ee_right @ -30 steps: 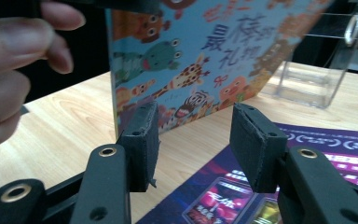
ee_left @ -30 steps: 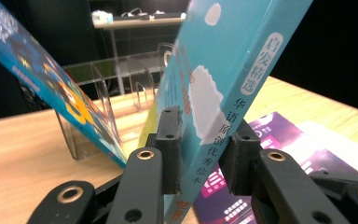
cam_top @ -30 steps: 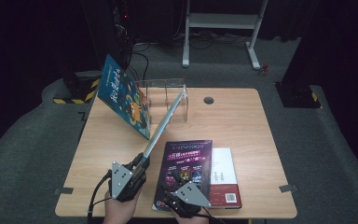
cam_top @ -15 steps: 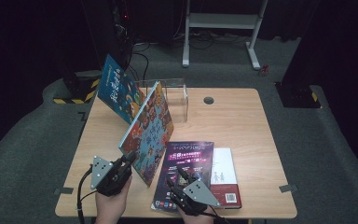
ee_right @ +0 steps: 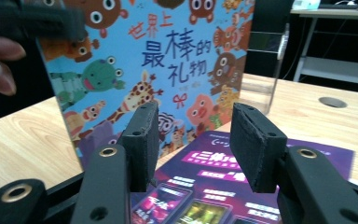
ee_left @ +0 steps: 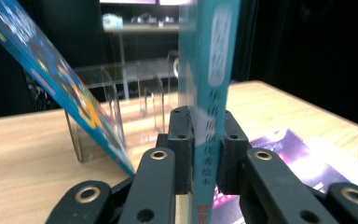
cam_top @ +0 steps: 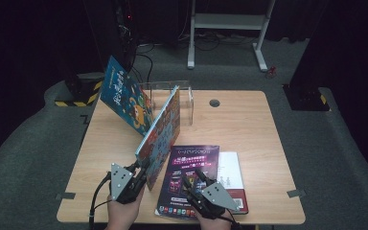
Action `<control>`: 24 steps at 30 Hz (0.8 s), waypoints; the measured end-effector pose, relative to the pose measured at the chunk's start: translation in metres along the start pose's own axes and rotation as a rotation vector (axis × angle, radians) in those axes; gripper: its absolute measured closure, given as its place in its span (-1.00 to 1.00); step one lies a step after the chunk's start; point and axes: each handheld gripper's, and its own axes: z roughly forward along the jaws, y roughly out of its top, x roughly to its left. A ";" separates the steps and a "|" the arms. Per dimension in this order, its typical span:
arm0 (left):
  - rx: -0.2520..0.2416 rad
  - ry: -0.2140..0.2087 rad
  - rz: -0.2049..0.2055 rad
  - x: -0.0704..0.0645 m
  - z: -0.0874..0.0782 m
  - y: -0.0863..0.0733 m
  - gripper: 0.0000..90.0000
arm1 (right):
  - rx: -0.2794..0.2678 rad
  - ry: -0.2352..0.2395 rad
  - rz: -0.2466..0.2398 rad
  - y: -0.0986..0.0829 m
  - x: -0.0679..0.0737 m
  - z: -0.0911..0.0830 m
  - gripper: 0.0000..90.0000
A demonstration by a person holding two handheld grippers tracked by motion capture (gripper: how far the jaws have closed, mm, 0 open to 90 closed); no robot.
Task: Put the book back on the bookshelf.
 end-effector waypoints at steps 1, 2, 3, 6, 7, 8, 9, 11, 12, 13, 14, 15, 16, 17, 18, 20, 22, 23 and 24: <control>0.014 -0.002 0.008 0.000 0.004 -0.003 0.73 | 0.000 -0.003 -0.001 0.000 -0.002 -0.001 0.16; 0.023 0.000 0.015 0.000 0.007 -0.006 0.71 | -0.002 -0.010 0.000 0.001 -0.004 -0.003 0.16; 0.031 0.001 0.018 0.000 0.010 -0.008 0.70 | -0.005 -0.013 0.000 0.001 -0.006 -0.004 0.16; 0.046 -0.007 0.026 0.000 0.018 -0.012 0.67 | -0.005 -0.026 0.007 0.000 -0.013 -0.006 0.16; 0.050 -0.014 0.035 0.000 0.020 -0.013 0.65 | -0.005 -0.032 0.008 0.000 -0.015 -0.006 0.16; 0.051 -0.020 0.039 0.000 0.021 -0.014 0.57 | -0.001 -0.038 0.008 0.000 -0.019 -0.007 0.16; 0.053 -0.028 0.034 0.000 0.022 -0.015 0.54 | -0.001 -0.042 0.009 -0.001 -0.020 -0.008 0.16; 0.058 -0.033 0.036 0.000 0.024 -0.016 0.52 | 0.004 -0.051 0.009 -0.001 -0.026 -0.009 0.15; 0.061 -0.032 0.044 0.000 0.025 -0.016 0.53 | 0.010 -0.055 0.009 -0.002 -0.030 -0.010 0.15; 0.062 -0.033 0.053 0.000 0.026 -0.017 0.53 | 0.014 -0.062 0.005 -0.002 -0.033 -0.010 0.15; 0.068 -0.041 0.048 0.001 0.027 -0.017 0.55 | 0.019 -0.069 -0.002 -0.002 -0.036 -0.011 0.15; 0.075 -0.049 0.039 0.002 0.028 -0.017 0.55 | 0.023 -0.075 -0.003 -0.002 -0.040 -0.012 0.15; 0.075 -0.053 0.043 0.003 0.028 -0.018 0.55 | 0.025 -0.081 -0.006 -0.003 -0.043 -0.012 0.15; 0.080 -0.055 0.056 0.003 0.029 -0.018 0.55 | 0.026 -0.088 -0.007 -0.003 -0.046 -0.013 0.15; 0.084 -0.056 0.061 0.004 0.030 -0.019 0.55 | 0.027 -0.095 -0.008 -0.004 -0.049 -0.013 0.15; 0.094 -0.057 0.052 0.006 0.032 -0.020 0.51 | 0.025 -0.110 -0.001 -0.007 -0.054 -0.015 0.15; 0.100 -0.065 0.051 0.008 0.034 -0.021 0.47 | 0.024 -0.119 0.016 -0.010 -0.059 -0.017 0.15; 0.107 -0.069 0.051 0.008 0.035 -0.022 0.39 | 0.023 -0.123 0.022 -0.012 -0.061 -0.017 0.15; 0.111 -0.073 0.056 0.008 0.036 -0.023 0.36 | 0.024 -0.125 0.029 -0.014 -0.063 -0.018 0.15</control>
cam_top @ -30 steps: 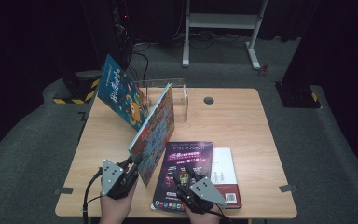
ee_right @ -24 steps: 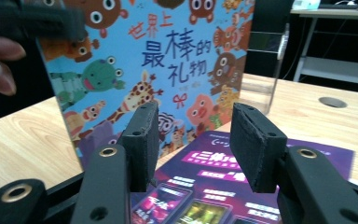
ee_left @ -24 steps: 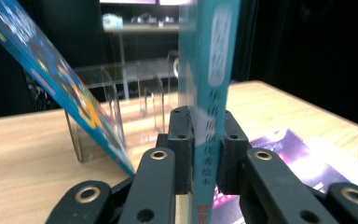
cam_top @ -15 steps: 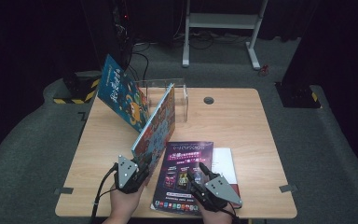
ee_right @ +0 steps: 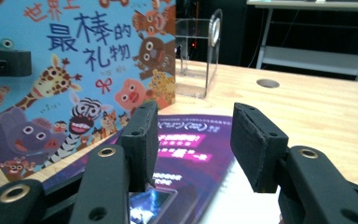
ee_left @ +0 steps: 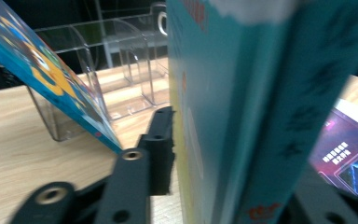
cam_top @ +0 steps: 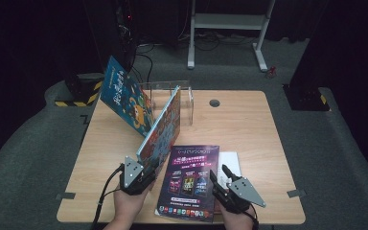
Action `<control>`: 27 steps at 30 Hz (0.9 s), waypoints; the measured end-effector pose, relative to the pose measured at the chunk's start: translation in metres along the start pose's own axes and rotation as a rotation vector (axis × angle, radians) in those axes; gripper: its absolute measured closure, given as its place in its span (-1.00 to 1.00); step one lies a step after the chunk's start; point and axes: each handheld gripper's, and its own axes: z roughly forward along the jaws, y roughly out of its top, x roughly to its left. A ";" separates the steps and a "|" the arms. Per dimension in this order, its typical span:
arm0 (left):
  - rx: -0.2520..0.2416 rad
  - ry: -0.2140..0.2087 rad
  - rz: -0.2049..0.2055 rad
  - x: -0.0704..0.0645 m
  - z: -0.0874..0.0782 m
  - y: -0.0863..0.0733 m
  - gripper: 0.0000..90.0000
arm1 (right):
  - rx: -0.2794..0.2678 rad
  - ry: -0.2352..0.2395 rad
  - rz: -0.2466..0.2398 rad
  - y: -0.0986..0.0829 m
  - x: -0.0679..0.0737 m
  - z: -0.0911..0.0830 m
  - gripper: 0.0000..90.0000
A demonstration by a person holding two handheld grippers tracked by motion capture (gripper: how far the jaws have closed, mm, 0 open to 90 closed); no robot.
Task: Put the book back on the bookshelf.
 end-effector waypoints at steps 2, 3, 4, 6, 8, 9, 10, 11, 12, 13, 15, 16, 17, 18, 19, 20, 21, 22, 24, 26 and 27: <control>0.013 -0.008 0.011 -0.001 0.002 -0.002 0.45 | 0.007 -0.004 0.011 -0.003 -0.004 -0.001 0.15; 0.013 -0.002 0.009 -0.001 0.003 -0.003 0.48 | 0.010 -0.007 0.021 -0.004 -0.006 -0.001 0.15; 0.010 0.004 0.004 -0.001 0.003 -0.004 0.52 | 0.011 -0.008 0.031 -0.005 -0.008 -0.001 0.15; 0.009 0.007 0.001 0.001 0.004 -0.005 0.64 | 0.010 -0.012 0.043 -0.006 -0.011 -0.002 0.15; 0.009 0.011 0.008 0.001 0.004 -0.005 0.69 | 0.013 -0.011 0.055 -0.008 -0.013 -0.002 0.15; 0.006 0.015 0.005 0.001 0.004 -0.006 0.69 | 0.018 -0.012 0.057 -0.009 -0.013 -0.001 0.15; -0.003 0.018 -0.006 0.001 0.004 -0.007 0.70 | 0.020 -0.010 0.061 -0.010 -0.014 0.000 0.15; -0.004 0.021 -0.013 0.003 0.004 -0.007 0.71 | 0.025 -0.009 0.069 -0.011 -0.015 0.000 0.15; -0.007 0.027 -0.023 0.004 0.003 -0.007 0.73 | 0.026 -0.010 0.072 -0.011 -0.015 0.000 0.15; -0.011 0.030 -0.019 0.006 0.003 -0.008 0.76 | 0.025 -0.010 0.073 -0.011 -0.015 0.000 0.15; -0.019 0.037 -0.009 0.008 0.003 -0.009 0.79 | 0.023 -0.012 0.078 -0.011 -0.016 0.000 0.15; -0.023 0.034 -0.010 0.009 0.002 -0.009 0.80 | 0.024 -0.013 0.079 -0.012 -0.017 0.000 0.15; -0.027 0.034 -0.009 0.009 0.002 -0.010 0.80 | 0.025 -0.015 0.084 -0.012 -0.017 0.000 0.15; -0.030 0.033 -0.008 0.010 0.002 -0.010 0.80 | 0.025 -0.016 0.086 -0.012 -0.018 0.000 0.15; -0.030 0.031 -0.007 0.010 0.002 -0.010 0.80 | 0.028 -0.018 0.090 -0.013 -0.018 0.000 0.16; -0.032 0.028 -0.011 0.011 0.002 -0.011 0.80 | 0.029 -0.019 0.092 -0.013 -0.019 0.000 0.16; -0.034 0.025 -0.014 0.012 0.002 -0.011 0.80 | 0.030 -0.023 0.094 -0.013 -0.019 0.001 0.16; -0.034 0.021 -0.023 0.013 0.002 -0.011 0.81 | 0.030 -0.024 0.098 -0.013 -0.020 0.001 0.16; -0.032 0.018 -0.029 0.016 0.002 -0.011 0.81 | 0.031 -0.026 0.103 -0.014 -0.021 0.001 0.16; -0.032 0.014 -0.037 0.017 0.001 -0.010 0.81 | 0.035 -0.026 0.107 -0.014 -0.021 0.001 0.16; -0.034 0.011 -0.041 0.018 0.000 -0.009 0.81 | 0.035 -0.027 0.106 -0.015 -0.021 0.001 0.16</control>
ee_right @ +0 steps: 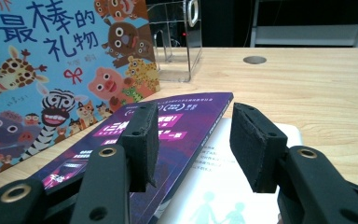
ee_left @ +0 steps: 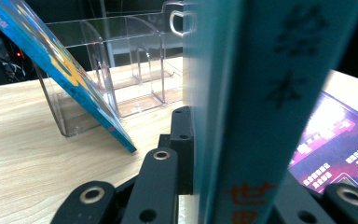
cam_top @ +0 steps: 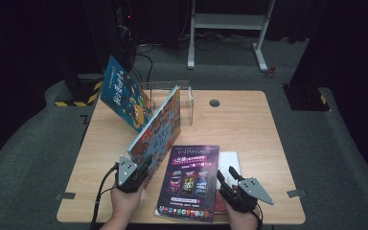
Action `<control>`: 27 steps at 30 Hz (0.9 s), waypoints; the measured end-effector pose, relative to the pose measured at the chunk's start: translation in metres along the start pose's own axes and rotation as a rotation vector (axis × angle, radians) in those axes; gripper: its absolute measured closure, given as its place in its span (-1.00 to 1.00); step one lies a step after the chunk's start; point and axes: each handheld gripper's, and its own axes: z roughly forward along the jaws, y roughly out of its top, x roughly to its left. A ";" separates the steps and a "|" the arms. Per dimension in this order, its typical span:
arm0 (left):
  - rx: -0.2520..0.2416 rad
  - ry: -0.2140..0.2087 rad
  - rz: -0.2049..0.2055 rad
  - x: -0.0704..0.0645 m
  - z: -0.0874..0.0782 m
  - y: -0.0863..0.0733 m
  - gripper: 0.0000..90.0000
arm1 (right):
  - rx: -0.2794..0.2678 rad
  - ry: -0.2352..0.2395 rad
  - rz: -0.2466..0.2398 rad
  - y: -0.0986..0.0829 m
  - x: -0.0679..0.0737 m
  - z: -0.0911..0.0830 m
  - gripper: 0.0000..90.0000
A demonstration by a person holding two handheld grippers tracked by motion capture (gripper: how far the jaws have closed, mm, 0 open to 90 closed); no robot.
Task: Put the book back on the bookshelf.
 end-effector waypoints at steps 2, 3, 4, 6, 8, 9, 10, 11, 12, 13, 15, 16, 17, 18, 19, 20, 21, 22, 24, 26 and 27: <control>0.002 -0.005 0.003 0.001 -0.001 0.001 0.81 | 0.001 0.001 0.004 0.000 0.000 0.000 0.16; 0.010 -0.009 0.006 0.002 -0.001 0.002 0.81 | 0.002 0.001 0.005 0.000 0.000 0.001 0.16; 0.016 -0.012 0.007 0.003 -0.001 0.002 0.80 | 0.002 0.002 0.005 -0.001 0.000 0.001 0.16; 0.031 -0.024 0.018 0.006 -0.001 0.002 0.80 | 0.001 0.003 0.006 0.000 0.000 0.001 0.16; 0.040 -0.046 0.007 0.010 -0.002 0.002 0.80 | 0.000 0.003 0.007 0.000 0.000 0.000 0.16; 0.049 -0.048 0.003 0.011 -0.002 0.003 0.79 | 0.000 0.004 0.008 0.000 0.001 0.000 0.16; 0.052 -0.051 -0.002 0.013 -0.002 0.003 0.79 | 0.000 0.004 0.008 0.000 0.001 0.000 0.16; 0.053 -0.063 -0.014 0.015 -0.002 0.003 0.79 | 0.000 0.005 0.008 -0.001 0.001 0.000 0.16; 0.053 -0.074 -0.013 0.017 -0.002 0.003 0.78 | 0.002 0.006 0.010 -0.001 0.001 0.000 0.16; 0.055 -0.078 -0.006 0.018 -0.002 0.004 0.77 | 0.000 0.006 0.011 -0.001 0.001 0.000 0.16; 0.061 -0.073 0.007 0.017 -0.002 0.004 0.77 | -0.004 0.004 0.010 0.000 0.001 0.000 0.16; 0.063 -0.071 0.018 0.017 -0.002 0.004 0.78 | -0.004 0.004 0.009 -0.001 0.001 0.000 0.16; 0.066 -0.072 0.031 0.016 -0.002 0.005 0.79 | -0.003 0.005 0.011 -0.001 0.000 0.000 0.16; 0.071 -0.068 0.038 0.015 -0.003 0.005 0.79 | -0.003 0.005 0.012 -0.001 0.000 0.000 0.16; 0.074 -0.067 0.047 0.014 -0.003 0.006 0.79 | -0.003 0.006 0.013 -0.001 0.000 -0.001 0.16; 0.079 -0.064 0.053 0.014 -0.003 0.006 0.79 | -0.003 0.007 0.013 -0.001 0.000 -0.001 0.16; 0.083 -0.063 0.054 0.013 -0.004 0.006 0.79 | -0.003 0.008 0.011 0.000 0.000 -0.001 0.16; 0.083 -0.060 0.054 0.012 -0.004 0.006 0.79 | -0.004 0.009 0.010 0.000 0.000 -0.001 0.16; 0.082 -0.061 0.053 0.013 -0.004 0.006 0.79 | -0.004 0.011 0.011 0.000 0.000 -0.001 0.16; 0.080 -0.061 0.055 0.013 -0.004 0.006 0.80 | -0.002 0.015 0.008 -0.001 0.001 0.000 0.16; 0.075 -0.063 0.047 0.013 -0.004 0.006 0.80 | -0.002 0.016 0.009 -0.001 0.001 0.000 0.16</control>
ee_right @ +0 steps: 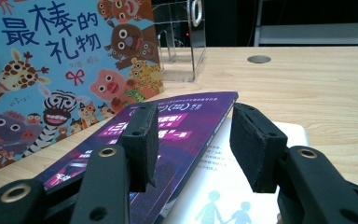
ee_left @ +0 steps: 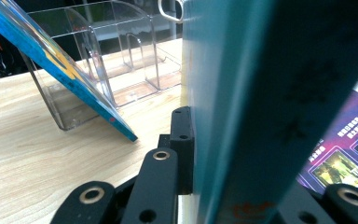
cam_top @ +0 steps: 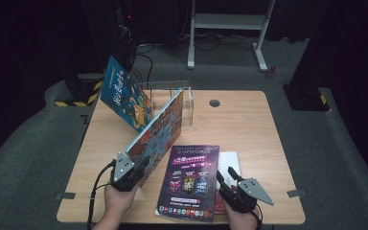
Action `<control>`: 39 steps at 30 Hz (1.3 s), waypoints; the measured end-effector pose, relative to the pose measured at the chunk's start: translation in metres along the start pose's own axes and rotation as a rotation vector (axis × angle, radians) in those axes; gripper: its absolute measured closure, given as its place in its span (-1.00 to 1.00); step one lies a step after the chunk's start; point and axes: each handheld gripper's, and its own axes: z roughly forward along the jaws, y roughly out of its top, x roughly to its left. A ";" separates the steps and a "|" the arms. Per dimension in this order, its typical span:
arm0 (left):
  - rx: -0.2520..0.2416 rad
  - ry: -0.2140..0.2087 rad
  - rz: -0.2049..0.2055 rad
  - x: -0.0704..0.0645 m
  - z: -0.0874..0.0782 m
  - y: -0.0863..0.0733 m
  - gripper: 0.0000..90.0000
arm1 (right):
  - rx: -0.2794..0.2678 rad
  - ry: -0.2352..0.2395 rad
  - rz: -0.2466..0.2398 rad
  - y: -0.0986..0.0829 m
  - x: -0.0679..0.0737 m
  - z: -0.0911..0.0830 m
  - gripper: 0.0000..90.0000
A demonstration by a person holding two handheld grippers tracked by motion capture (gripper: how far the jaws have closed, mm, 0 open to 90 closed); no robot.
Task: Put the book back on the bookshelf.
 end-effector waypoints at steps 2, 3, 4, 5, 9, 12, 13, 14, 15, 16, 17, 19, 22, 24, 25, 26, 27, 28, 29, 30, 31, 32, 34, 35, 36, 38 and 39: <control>-0.014 -0.006 -0.018 0.002 -0.001 -0.001 0.81 | 0.000 0.001 -0.001 0.000 0.000 0.000 0.16; -0.025 -0.009 -0.029 0.003 -0.001 -0.002 0.81 | 0.000 0.002 0.001 0.000 0.000 0.000 0.16; -0.038 -0.012 -0.046 0.004 -0.002 -0.001 0.81 | -0.001 0.001 0.006 0.000 -0.001 0.000 0.16; -0.047 -0.013 -0.053 0.005 -0.003 -0.001 0.81 | -0.001 0.001 0.010 0.000 -0.001 0.000 0.16; -0.077 -0.016 -0.060 0.006 -0.007 0.003 0.81 | -0.005 -0.001 0.017 0.001 -0.003 -0.001 0.16; -0.093 -0.019 -0.070 0.008 -0.010 0.005 0.81 | -0.004 -0.002 0.021 0.001 -0.003 -0.001 0.16; -0.100 -0.020 -0.076 0.008 -0.011 0.006 0.81 | -0.004 0.000 0.022 0.001 -0.004 -0.001 0.16; -0.107 -0.021 -0.080 0.009 -0.012 0.007 0.81 | -0.006 -0.001 0.020 0.001 -0.004 -0.001 0.16; -0.112 -0.023 -0.082 0.010 -0.013 0.008 0.81 | -0.007 -0.002 0.018 0.001 -0.004 -0.001 0.16; -0.116 -0.025 -0.078 0.011 -0.013 0.009 0.81 | -0.008 -0.002 0.018 0.001 -0.004 -0.002 0.16; -0.122 -0.027 -0.069 0.012 -0.013 0.010 0.81 | -0.008 -0.002 0.020 0.001 -0.004 -0.002 0.16; -0.124 -0.031 -0.071 0.012 -0.013 0.013 0.81 | -0.008 -0.003 0.020 0.001 -0.004 -0.002 0.16; -0.115 -0.034 -0.096 0.012 -0.010 0.016 0.81 | -0.007 -0.003 0.022 0.002 -0.003 -0.002 0.16; -0.116 -0.038 -0.091 0.013 -0.009 0.016 0.81 | -0.010 -0.003 0.019 0.002 -0.003 -0.002 0.16; -0.114 -0.038 -0.089 0.012 -0.009 0.016 0.81 | -0.010 -0.003 0.019 0.002 -0.003 -0.003 0.16; -0.113 -0.037 -0.088 0.012 -0.009 0.017 0.80 | -0.011 -0.003 0.019 0.002 -0.003 -0.003 0.16; -0.115 -0.035 -0.084 0.011 -0.009 0.017 0.80 | -0.011 -0.003 0.021 0.002 -0.004 -0.003 0.16; -0.119 -0.033 -0.076 0.009 -0.009 0.016 0.80 | -0.010 -0.002 0.023 0.002 -0.004 -0.003 0.16; -0.124 -0.030 -0.071 0.008 -0.009 0.016 0.81 | -0.010 -0.002 0.023 0.002 -0.004 -0.003 0.16; -0.129 -0.029 -0.064 0.007 -0.009 0.016 0.81 | -0.009 -0.001 0.023 0.002 -0.004 -0.003 0.16; -0.136 -0.028 -0.050 0.006 -0.008 0.016 0.81 | -0.009 -0.001 0.022 0.002 -0.004 -0.003 0.16; -0.140 -0.030 -0.043 0.005 -0.008 0.016 0.81 | -0.009 -0.001 0.022 0.002 -0.004 -0.003 0.16; -0.144 -0.033 -0.043 0.004 -0.008 0.017 0.80 | -0.009 -0.001 0.023 0.002 -0.004 -0.003 0.16; -0.144 -0.032 -0.043 0.004 -0.008 0.017 0.80 | -0.009 -0.001 0.023 0.002 -0.004 -0.003 0.16; -0.143 -0.034 -0.050 0.004 -0.008 0.018 0.80 | -0.007 -0.001 0.025 0.001 -0.004 -0.003 0.16; -0.139 -0.041 -0.057 0.006 -0.008 0.019 0.80 | -0.006 -0.002 0.025 0.001 -0.004 -0.002 0.16; -0.136 -0.046 -0.060 0.007 -0.008 0.019 0.80 | -0.006 -0.001 0.023 0.001 -0.004 -0.002 0.16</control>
